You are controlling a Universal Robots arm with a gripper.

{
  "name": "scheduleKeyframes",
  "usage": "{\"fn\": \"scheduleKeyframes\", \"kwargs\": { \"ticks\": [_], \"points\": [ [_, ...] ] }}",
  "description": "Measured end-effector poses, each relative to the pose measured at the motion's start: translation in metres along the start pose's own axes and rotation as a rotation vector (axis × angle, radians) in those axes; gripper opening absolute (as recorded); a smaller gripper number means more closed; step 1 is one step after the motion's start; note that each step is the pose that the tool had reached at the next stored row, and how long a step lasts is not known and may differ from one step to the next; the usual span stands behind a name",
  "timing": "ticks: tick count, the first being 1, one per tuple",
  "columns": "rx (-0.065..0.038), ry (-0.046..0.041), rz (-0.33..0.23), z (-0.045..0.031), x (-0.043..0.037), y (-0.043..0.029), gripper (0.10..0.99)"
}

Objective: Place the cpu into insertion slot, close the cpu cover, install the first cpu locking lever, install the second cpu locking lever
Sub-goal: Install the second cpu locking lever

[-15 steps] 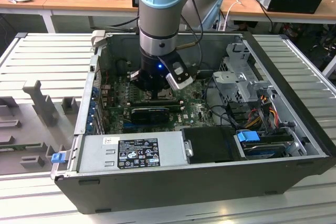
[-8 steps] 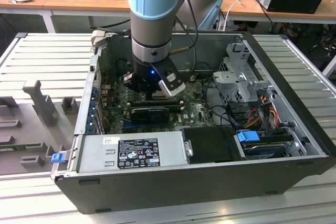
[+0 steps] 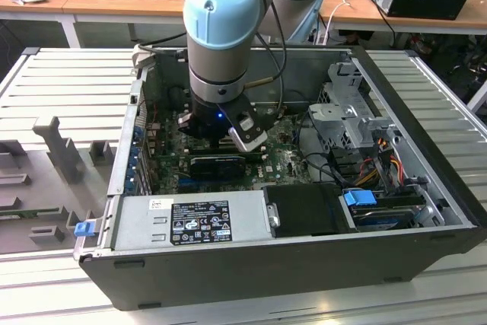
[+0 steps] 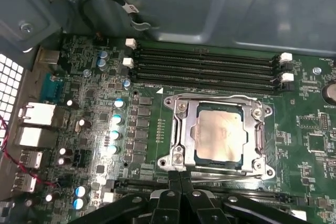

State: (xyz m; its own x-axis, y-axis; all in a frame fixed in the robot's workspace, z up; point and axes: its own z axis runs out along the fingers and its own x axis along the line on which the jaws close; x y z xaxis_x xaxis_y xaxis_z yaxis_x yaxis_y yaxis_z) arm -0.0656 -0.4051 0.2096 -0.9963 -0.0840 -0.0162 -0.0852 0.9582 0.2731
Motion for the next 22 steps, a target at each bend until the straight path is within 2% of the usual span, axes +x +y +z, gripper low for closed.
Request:
{"fn": "scheduleKeyframes", "kwargs": {
  "ticks": [2,3,6,14,16,20,22],
  "points": [
    [-0.008,-0.0005,0.0,0.0044,0.0002,-0.0018,0.106],
    [-0.016,-0.0011,0.0,0.0064,0.0011,-0.0028,0.106],
    [-0.053,-0.0043,0.0,0.0093,0.0068,-0.0058,0.106],
    [-0.073,-0.0063,0.0,0.0162,0.0101,-0.0076,0.106],
    [-0.076,-0.0063,-0.001,0.0159,0.0138,-0.0072,0.106],
    [-0.077,-0.0064,-0.001,0.0062,0.0138,-0.0044,0.106],
    [-0.077,-0.0065,-0.001,-0.0026,0.0138,-0.0019,0.106]
  ]
}}
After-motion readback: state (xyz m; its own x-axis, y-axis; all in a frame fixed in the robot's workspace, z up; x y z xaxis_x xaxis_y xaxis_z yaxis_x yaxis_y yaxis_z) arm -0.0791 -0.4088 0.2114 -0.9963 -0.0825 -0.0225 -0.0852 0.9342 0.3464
